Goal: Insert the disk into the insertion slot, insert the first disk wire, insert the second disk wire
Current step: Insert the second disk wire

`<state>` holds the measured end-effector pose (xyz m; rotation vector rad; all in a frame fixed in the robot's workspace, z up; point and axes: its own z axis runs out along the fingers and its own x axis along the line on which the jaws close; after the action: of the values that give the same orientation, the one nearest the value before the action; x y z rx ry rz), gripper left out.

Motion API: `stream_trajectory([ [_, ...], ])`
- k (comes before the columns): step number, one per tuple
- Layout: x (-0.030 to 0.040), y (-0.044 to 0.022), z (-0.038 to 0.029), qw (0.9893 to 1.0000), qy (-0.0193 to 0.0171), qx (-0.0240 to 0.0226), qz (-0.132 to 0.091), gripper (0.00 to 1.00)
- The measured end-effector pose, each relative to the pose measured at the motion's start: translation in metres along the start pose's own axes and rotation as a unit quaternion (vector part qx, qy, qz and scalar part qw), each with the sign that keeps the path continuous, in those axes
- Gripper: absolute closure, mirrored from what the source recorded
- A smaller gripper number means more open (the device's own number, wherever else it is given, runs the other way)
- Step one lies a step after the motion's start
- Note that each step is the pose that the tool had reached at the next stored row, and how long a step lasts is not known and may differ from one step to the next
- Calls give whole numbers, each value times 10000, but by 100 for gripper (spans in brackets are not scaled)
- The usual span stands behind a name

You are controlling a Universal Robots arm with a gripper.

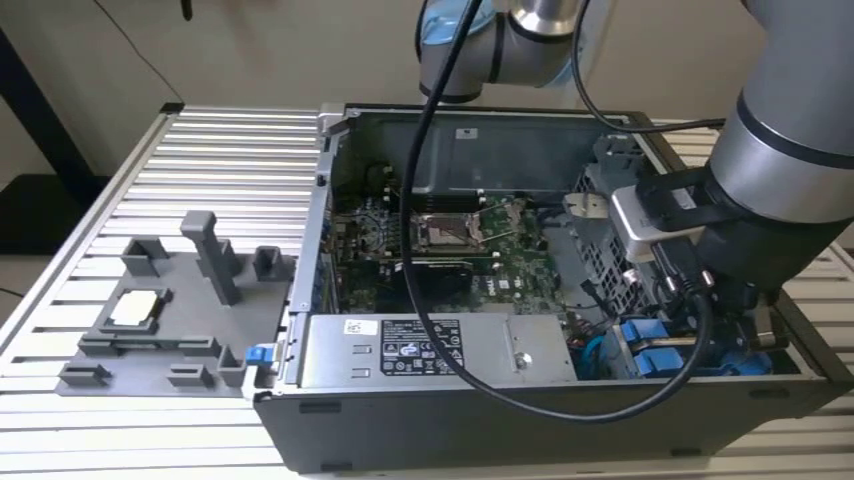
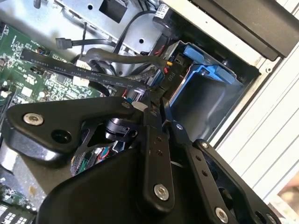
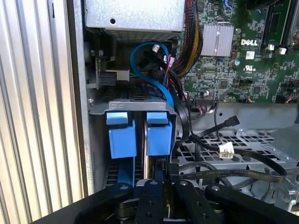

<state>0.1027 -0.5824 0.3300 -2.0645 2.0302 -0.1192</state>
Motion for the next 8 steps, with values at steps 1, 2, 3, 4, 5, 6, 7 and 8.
stream_trajectory([
  [1,0,0,0,10000,1,0,0,84],
  [2,0,0,0,10000,1,0,0,84],
  [3,0,0,0,10000,1,0,-1,84],
  [4,0,0,0,10000,2,0,-1,84],
  [5,0,0,0,10000,3,0,-1,84],
  [6,0,0,0,10000,3,0,-1,84],
  [7,0,0,0,10000,3,0,-1,84],
  [8,0,0,1,10000,4,0,-1,84],
])
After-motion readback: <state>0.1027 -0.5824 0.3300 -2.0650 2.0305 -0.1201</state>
